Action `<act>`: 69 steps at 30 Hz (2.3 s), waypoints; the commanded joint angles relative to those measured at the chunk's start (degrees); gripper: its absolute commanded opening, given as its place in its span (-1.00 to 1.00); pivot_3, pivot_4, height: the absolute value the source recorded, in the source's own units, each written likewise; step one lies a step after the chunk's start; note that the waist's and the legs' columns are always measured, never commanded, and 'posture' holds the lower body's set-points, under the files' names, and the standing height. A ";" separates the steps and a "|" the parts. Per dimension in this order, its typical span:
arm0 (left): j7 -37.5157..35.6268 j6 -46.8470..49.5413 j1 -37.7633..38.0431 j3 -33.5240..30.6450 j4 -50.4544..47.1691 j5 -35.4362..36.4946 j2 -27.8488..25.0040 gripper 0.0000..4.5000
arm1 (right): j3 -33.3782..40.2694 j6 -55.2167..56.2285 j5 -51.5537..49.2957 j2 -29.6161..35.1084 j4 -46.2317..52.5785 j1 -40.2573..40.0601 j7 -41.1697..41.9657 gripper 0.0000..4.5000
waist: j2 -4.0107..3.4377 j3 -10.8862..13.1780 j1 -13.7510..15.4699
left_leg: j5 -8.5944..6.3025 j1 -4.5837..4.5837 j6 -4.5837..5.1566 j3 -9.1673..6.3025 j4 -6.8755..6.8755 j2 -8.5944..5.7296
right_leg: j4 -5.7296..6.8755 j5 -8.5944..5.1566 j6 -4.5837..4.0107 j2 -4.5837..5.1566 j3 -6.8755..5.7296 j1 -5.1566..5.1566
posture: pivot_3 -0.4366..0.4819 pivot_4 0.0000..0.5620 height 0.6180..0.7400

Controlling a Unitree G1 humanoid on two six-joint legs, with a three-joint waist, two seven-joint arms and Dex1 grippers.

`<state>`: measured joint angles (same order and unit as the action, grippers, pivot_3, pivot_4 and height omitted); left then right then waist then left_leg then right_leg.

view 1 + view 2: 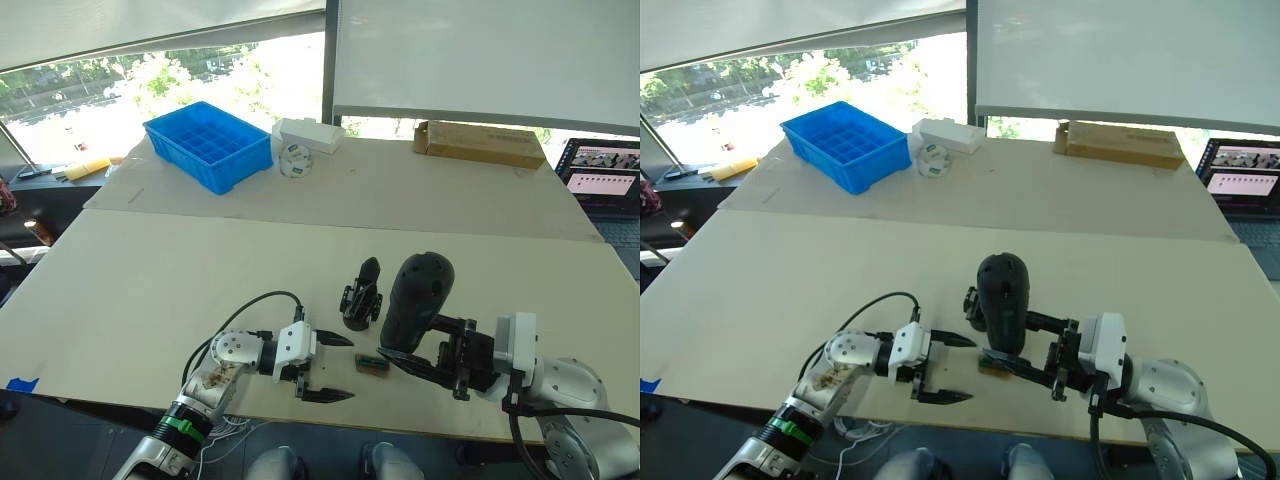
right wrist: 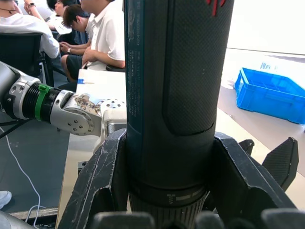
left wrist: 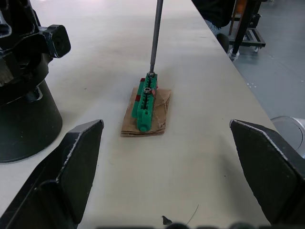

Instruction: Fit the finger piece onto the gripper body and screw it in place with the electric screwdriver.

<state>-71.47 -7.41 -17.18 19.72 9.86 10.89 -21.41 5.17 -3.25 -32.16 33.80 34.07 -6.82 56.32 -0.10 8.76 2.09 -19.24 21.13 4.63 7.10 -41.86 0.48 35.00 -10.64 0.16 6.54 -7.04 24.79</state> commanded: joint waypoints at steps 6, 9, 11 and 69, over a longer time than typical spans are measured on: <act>0.14 0.48 1.21 0.91 0.90 -0.69 -0.33 1.00 | 0.67 1.45 -0.38 0.23 1.30 0.37 -0.09 -0.15 | 0.00 0.00 0.00 | 0.00 0.00 0.00 0.00 0.00 0.00 | 0.00 0.00 0.00 0.00 0.00 0.00 | -0.05 -0.47 1.00; 0.26 0.72 1.30 0.90 0.60 -0.65 -0.37 1.00 | 0.53 1.08 -0.34 0.45 1.23 0.29 -0.08 -0.15 | 0.00 0.00 0.00 | 0.00 0.00 0.00 0.00 0.00 0.00 | 0.00 0.00 0.00 0.00 0.00 0.00 | -0.05 -0.47 1.00; 0.30 0.82 1.32 0.90 0.49 -0.63 -0.39 1.00 | 0.47 1.02 -0.32 0.57 1.20 0.28 -0.10 -0.15 | 0.00 0.00 0.00 | 0.00 0.00 0.00 0.00 0.00 0.00 | 0.00 0.00 0.00 0.00 0.00 0.00 | -0.05 -0.47 1.00; -11.88 1.44 0.42 -9.52 -0.93 15.36 -6.43 1.00 | 10.01 -6.44 -12.34 5.40 11.16 4.37 -10.03 -0.15 | 0.01 0.02 -1.38 | 0.11 0.21 -0.20 0.01 0.01 0.23 | 0.05 -0.01 -0.19 0.00 0.00 0.30 | -0.05 -0.47 1.00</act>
<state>-81.86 -6.83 -16.51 12.06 12.00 22.91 -27.30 12.06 -9.83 -41.24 38.80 41.89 -3.97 47.56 -0.08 8.79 0.71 -19.14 21.39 4.43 7.11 -41.85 0.70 35.04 -10.65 -0.02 6.55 -7.04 25.11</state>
